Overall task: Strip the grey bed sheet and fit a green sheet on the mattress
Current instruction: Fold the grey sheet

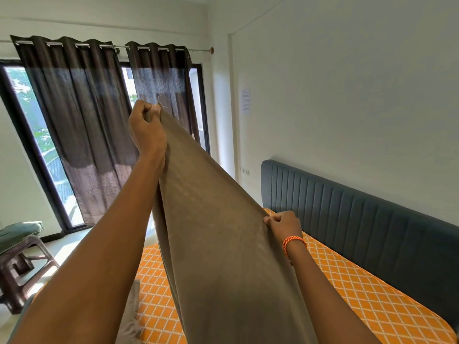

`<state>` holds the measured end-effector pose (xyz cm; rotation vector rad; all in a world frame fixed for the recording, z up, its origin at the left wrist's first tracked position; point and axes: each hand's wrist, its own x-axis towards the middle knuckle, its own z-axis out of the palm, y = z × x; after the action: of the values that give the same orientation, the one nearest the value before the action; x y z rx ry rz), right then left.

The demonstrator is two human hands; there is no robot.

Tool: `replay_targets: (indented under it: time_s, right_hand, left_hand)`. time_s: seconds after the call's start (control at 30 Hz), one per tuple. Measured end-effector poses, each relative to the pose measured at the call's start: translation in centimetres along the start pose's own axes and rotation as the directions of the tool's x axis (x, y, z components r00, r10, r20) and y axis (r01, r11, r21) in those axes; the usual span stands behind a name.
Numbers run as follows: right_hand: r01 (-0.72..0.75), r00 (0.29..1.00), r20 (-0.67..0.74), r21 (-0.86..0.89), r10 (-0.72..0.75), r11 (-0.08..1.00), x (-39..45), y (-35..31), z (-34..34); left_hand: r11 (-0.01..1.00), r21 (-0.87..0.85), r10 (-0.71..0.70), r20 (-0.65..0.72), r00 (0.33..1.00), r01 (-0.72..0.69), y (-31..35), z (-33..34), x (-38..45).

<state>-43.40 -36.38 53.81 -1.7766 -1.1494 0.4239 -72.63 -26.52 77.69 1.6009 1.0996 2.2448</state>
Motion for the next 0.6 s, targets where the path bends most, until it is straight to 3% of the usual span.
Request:
replay_targets:
  time_s: [0.27,0.6]
  right_hand:
    - [0.073,0.993,-0.091,0.0,-0.072,0.997,3.4,-1.9,-3.1]
    - [0.275,0.953,-0.076,-0.192,-0.294,0.942,4.6,-4.2,-5.1]
  left_hand:
    - [0.999,0.024,-0.026,-0.07,0.997,0.028,-1.6,-1.8,1.1]
    - [0.971,0.133,-0.165,-0.234,0.958,0.2,-7.5,-5.8,2.2]
